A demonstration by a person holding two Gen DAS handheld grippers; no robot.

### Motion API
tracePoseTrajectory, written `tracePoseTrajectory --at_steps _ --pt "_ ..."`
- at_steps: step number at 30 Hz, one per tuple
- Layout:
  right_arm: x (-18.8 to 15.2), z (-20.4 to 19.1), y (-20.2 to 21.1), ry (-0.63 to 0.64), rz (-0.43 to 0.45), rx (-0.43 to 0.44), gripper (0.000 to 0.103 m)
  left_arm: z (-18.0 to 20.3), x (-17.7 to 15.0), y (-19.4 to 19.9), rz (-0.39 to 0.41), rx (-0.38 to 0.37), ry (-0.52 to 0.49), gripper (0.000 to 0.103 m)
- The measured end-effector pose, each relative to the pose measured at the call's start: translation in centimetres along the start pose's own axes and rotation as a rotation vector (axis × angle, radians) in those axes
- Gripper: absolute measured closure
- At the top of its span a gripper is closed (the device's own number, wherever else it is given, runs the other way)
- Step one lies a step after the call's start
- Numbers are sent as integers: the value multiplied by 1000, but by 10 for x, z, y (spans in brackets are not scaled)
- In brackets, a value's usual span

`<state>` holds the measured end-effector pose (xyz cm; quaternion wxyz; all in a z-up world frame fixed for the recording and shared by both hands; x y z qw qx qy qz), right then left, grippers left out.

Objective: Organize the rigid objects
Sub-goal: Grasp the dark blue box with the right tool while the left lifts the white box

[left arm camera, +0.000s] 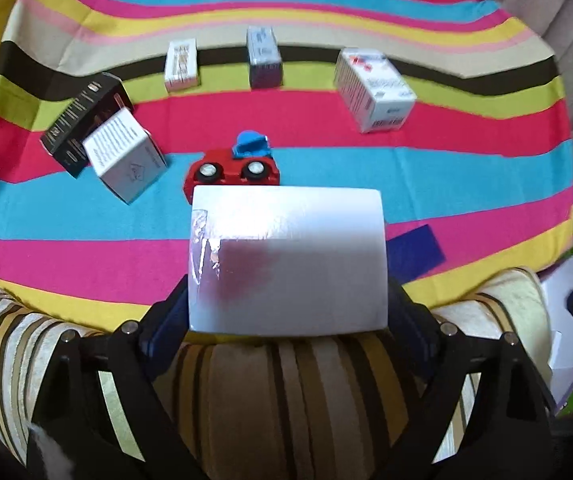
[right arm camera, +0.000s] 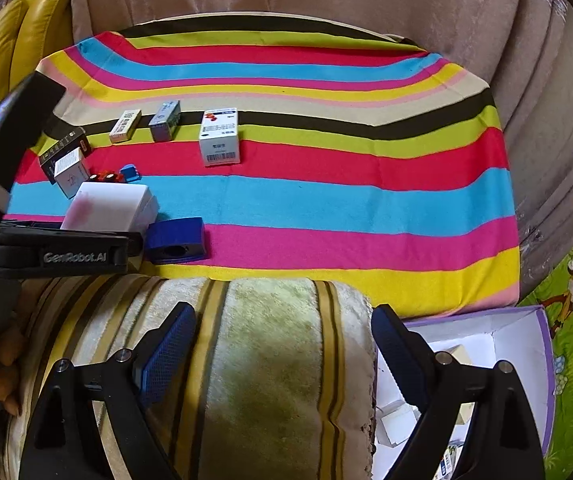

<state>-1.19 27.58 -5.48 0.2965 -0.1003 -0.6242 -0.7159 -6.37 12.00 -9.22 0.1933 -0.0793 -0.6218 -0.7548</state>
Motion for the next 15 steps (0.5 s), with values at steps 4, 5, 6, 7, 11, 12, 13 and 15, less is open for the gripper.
tracePoseTrajectory --at_steps 4,5,6,7,11,12,13,15 --pt "9 -14 -5 41 3 26 12 -16 -5 24 69 -47 -10 12" --pt "12 -20 -7 58 3 36 12 -21 -7 30 88 -59 -8 12" --pt "14 -24 -9 70 2 41 12 -25 -9 37 107 -70 -7 12" --pt "17 -29 -11 87 1 42 12 -28 -12 45 136 -86 -9 12" --pt "26 -43 -18 133 -3 54 12 -43 -8 62 213 -114 -3 12" --pt "29 -45 -20 141 -3 51 12 -48 -5 63 223 -117 3 12" --pt "31 -46 -23 140 -7 56 12 -49 1 59 221 -127 10 12" --pt "34 -47 -30 124 -21 82 12 -58 4 58 223 -139 28 12"
Point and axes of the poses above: each gripper's, at about its wrist camera, not at the fingertips, and y roughly against the way its jaws point, z to its right, x to its top, the point moved 8 cm from there along -y, roughly the way its jaws point, and after that the axes turned 12 degrees about y, right-handed, at the moved point
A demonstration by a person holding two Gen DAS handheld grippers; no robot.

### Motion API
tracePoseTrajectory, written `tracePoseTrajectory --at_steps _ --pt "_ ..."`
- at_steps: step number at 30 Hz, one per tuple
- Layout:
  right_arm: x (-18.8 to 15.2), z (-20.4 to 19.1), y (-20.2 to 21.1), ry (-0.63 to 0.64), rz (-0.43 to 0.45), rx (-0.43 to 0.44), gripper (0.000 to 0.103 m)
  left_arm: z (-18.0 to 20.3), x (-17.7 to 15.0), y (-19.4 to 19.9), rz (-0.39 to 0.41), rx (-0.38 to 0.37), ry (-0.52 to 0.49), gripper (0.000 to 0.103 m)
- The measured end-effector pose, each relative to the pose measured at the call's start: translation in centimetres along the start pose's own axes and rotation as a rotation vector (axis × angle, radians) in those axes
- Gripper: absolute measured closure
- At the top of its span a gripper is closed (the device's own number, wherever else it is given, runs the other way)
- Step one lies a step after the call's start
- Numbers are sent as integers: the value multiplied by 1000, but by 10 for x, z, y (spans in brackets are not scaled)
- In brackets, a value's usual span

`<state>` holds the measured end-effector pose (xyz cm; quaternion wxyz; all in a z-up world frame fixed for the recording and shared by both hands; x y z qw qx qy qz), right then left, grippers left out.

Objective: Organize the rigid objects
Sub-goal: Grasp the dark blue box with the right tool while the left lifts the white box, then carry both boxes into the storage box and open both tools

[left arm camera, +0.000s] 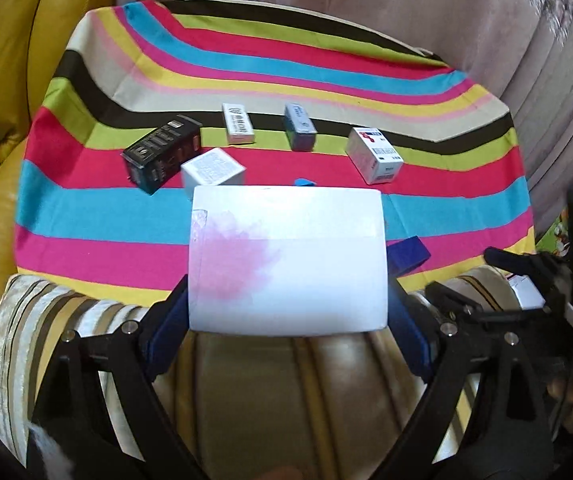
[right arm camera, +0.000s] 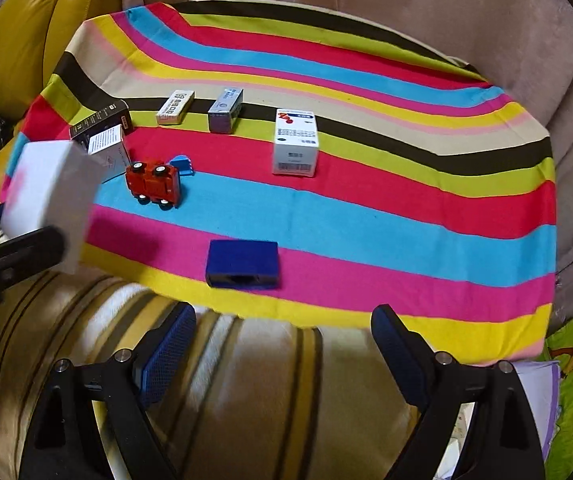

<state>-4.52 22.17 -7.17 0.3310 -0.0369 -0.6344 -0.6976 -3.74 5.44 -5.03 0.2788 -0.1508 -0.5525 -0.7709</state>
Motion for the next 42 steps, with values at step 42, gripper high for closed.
tracePoseTrajectory --at_steps 42 --pt "-3 11 4 -149 83 21 52 -5 -17 11 76 65 -32 12"
Point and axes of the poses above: each gripper's, at about its wrist camera, not at the fingertips, and y roughly against the way its jaws point, z to its right, x to its top, the point moved 8 cm from there along -y, roughly the way its jaws point, and after that the axes turned 12 degrees about y, right-handed, at the moved point
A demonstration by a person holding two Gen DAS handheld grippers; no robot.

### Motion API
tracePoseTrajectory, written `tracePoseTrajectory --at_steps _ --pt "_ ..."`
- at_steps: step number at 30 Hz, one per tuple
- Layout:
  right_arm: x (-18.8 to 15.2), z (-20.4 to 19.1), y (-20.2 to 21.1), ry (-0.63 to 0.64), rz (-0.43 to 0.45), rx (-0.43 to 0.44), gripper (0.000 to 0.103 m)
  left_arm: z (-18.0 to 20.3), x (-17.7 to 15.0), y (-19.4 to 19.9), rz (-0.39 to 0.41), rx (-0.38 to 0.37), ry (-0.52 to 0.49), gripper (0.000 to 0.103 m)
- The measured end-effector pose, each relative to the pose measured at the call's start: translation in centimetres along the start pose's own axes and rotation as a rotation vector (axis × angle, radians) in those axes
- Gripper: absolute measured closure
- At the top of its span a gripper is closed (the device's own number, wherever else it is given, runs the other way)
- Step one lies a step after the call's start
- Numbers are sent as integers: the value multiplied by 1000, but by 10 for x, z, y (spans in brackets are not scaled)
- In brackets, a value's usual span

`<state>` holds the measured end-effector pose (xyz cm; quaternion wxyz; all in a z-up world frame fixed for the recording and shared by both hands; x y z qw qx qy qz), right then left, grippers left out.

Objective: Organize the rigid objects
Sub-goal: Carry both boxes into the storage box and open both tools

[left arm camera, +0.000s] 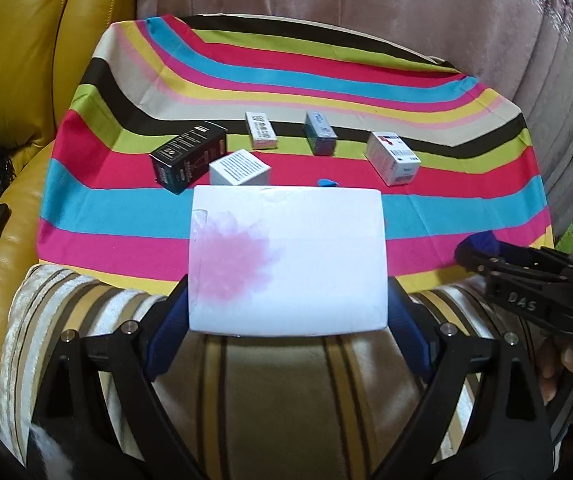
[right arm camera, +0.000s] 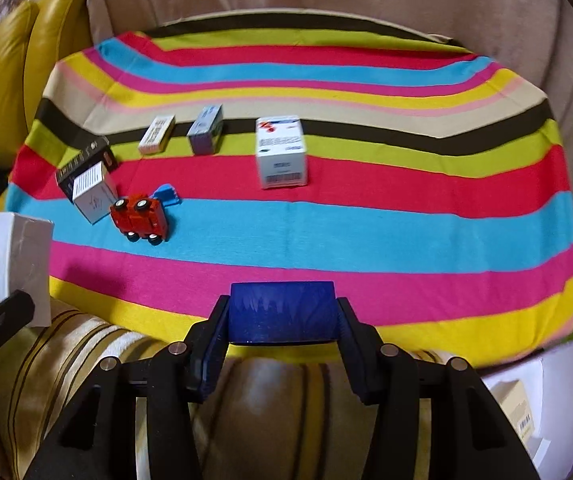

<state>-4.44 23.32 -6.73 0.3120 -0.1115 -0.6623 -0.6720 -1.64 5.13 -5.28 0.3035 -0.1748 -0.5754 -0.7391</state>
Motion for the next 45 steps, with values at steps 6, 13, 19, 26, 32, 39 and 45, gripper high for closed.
tracePoseTrajectory --at_steps 6,13,19,26,32,39,45 --pt "-8 14 17 -28 44 1 52 14 -8 5 -2 -5 -35 12" --pt "-19 27 36 -74 64 10 52 27 -14 10 -7 -18 -55 12" --pt "-36 39 51 -102 69 7 52 44 -23 14 -21 -51 -79 12" --pt "-65 64 70 -148 70 -4 52 70 -33 18 -35 -98 -123 12" --pt "-94 88 83 -186 59 -48 52 93 -40 21 -56 -141 -166 12" --pt "-124 117 97 -237 43 -98 52 132 -53 24 -78 -184 -249 12" --pt "-143 143 108 -278 34 -163 52 174 -69 27 -100 -241 -360 12"
Point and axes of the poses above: each gripper's, at about its wrist camera, not at the fingertips, and y roughly against the way its jaws point, z to its right, x to its top, the point moved 8 cm from there along -y, roughly the way its jaws point, and after that the axes turned 12 degrees about y, right-handed, at the moved point
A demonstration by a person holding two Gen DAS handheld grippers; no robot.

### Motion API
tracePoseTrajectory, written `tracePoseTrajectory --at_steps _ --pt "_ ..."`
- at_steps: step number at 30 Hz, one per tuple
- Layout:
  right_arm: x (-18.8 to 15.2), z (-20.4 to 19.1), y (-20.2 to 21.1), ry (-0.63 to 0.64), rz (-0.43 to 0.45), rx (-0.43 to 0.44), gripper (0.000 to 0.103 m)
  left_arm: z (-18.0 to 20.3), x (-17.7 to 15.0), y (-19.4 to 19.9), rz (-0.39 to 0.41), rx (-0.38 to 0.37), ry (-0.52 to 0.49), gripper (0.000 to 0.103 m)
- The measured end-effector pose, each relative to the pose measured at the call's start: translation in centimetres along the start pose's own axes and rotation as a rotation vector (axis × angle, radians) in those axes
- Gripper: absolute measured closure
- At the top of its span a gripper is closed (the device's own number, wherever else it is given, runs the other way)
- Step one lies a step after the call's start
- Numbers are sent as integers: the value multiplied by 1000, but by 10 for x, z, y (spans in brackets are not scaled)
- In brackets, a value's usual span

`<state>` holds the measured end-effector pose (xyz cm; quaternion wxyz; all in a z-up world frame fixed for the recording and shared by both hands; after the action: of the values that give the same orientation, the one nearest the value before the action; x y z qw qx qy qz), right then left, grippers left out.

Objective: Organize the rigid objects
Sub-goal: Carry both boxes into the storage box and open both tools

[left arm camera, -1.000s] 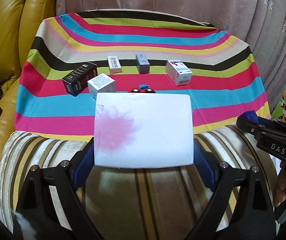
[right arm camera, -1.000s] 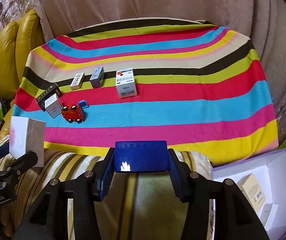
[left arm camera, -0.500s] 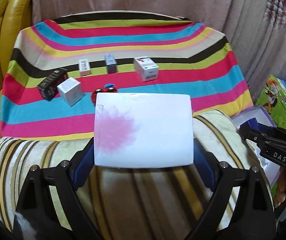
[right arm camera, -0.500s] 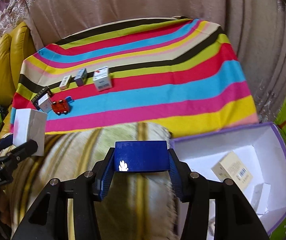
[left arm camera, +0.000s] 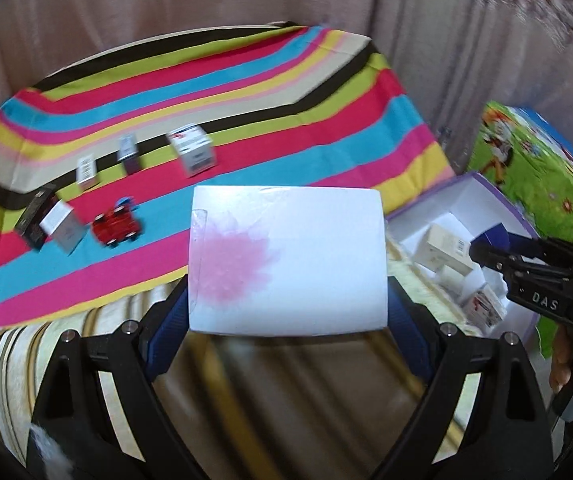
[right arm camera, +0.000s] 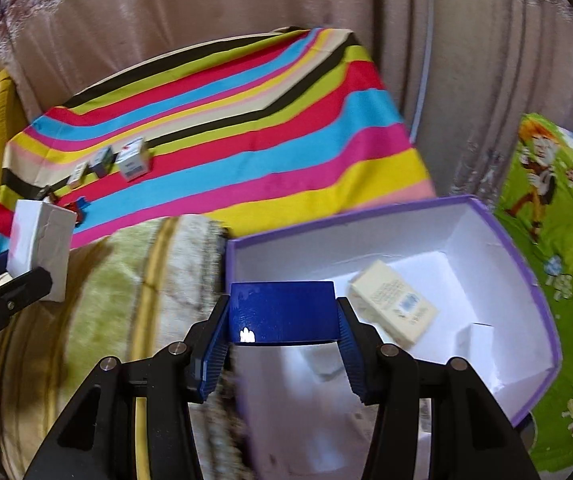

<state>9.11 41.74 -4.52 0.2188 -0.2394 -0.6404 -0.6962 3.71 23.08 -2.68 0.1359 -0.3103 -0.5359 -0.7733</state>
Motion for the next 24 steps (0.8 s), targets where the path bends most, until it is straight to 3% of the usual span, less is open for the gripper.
tracePoseTrajectory --at_steps 6,19,24 --pt "-9 32 10 -39 0 -67 52 47 -3 -10 -28 -56 -133 12" --pt "-26 83 21 -135 -14 -157 51 114 -13 -21 -77 -157 -302 11" --pt "-24 84 21 -141 -13 -177 35 116 -12 -18 -75 -164 -303 7"
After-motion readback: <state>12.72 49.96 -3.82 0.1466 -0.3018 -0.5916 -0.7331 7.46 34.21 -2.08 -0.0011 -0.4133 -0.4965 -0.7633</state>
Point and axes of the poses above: each gripper's, at about its wrist camera, not at the fingertips, and y roughly against the way its jaws point, z to its right, x to its top, the point moved 8 cm from there along -y, roughly the way its jaws point, and after that the axes turned 12 degrees about y, right-handed, at the moved point
